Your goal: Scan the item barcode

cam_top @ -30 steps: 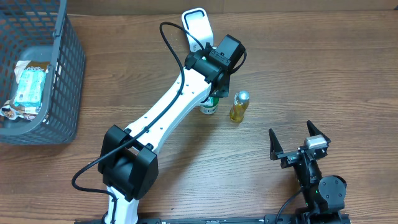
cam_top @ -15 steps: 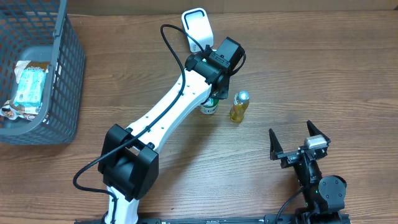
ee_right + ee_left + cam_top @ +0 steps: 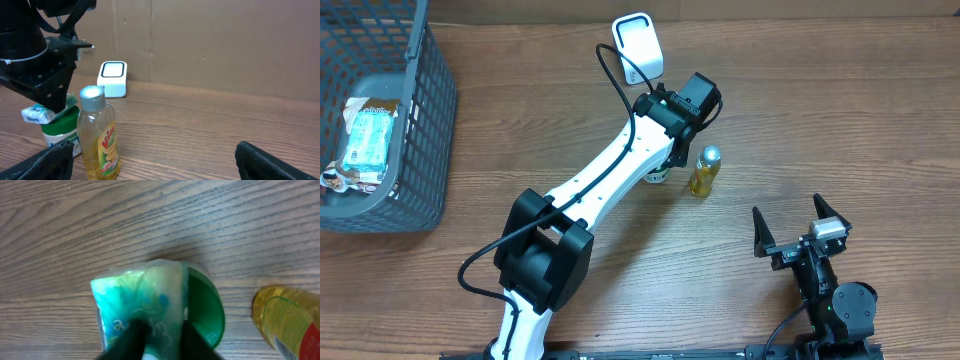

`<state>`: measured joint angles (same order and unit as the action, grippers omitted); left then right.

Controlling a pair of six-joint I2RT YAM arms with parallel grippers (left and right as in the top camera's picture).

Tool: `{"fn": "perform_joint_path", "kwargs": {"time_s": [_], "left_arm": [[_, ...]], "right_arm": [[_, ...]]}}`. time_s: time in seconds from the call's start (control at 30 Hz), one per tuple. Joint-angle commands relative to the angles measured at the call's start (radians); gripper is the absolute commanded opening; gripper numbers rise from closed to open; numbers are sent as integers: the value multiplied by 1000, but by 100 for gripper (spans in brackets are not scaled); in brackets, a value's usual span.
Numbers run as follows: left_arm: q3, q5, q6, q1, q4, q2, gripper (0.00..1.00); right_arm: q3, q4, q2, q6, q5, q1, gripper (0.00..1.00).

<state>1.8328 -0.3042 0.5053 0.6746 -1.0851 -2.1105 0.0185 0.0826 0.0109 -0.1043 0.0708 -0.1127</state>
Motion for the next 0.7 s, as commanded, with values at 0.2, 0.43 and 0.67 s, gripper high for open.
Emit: {"fn": "perform_joint_path", "kwargs": {"time_s": [0.2,0.43,0.67], "left_arm": [[56,-21,-5,3,-21,-19,4],[199,14,-4,-48,-140,-19,4],[278,312,-94,-176,-217,-18,4]], "right_arm": [[-10,-3,-8,-2,-5,3,100],[-10,-3,-8,-2,-5,3,100],[-10,-3,-8,-2,-5,3,100]]}}
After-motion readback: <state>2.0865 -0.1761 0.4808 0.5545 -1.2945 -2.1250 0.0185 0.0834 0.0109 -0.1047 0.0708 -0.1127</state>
